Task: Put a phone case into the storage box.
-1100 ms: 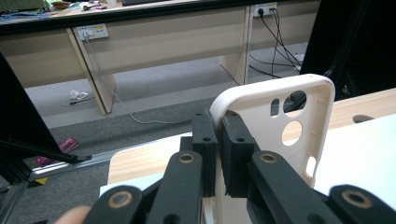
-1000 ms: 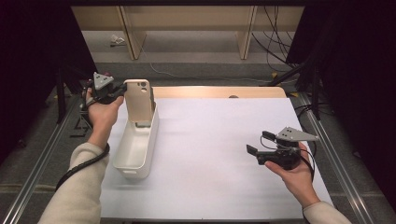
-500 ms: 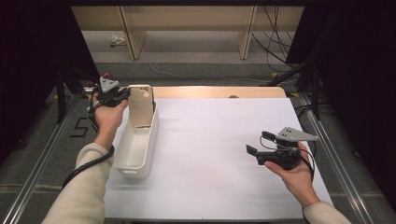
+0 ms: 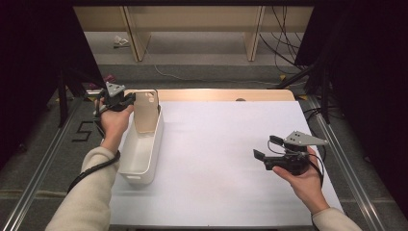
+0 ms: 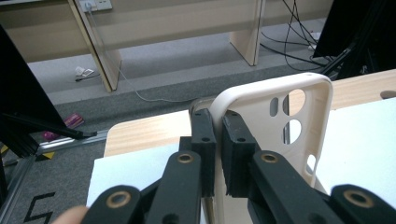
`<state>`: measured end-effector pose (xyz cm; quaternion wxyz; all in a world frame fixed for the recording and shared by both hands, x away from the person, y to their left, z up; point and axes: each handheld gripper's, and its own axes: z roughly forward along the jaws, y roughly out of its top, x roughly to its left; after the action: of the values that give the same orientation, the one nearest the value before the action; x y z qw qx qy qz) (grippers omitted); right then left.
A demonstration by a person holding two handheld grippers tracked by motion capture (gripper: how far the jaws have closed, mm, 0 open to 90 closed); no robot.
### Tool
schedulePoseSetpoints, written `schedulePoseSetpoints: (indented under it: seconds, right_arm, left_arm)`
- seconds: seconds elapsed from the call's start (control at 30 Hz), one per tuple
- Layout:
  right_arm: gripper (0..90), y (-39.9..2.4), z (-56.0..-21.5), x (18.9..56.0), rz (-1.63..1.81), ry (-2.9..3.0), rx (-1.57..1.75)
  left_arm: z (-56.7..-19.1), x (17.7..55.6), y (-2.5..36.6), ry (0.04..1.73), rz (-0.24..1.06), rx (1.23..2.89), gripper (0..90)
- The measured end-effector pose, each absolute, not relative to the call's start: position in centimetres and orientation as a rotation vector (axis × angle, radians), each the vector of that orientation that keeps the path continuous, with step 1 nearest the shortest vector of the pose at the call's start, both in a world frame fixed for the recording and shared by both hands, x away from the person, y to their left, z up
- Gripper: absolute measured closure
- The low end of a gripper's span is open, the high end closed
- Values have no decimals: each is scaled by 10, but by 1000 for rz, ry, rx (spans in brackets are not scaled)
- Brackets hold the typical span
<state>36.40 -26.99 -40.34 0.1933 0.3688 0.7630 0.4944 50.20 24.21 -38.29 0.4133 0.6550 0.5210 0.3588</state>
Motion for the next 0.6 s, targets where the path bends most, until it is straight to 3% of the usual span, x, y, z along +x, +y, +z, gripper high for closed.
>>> schedulePoseSetpoints:
  seconds: [0.3,0.37,0.6]
  right_arm:
    - [165,-270,-404,364,1386,2143,1034]
    - [165,-270,-403,364,1386,2143,1033]
    - [165,-270,-404,364,1383,2144,1036]
  left_arm:
    - [-396,508,242,1335,914,1689,806]
    - [-396,508,242,1339,912,1694,735]
    - [-382,494,238,1326,916,1687,314]
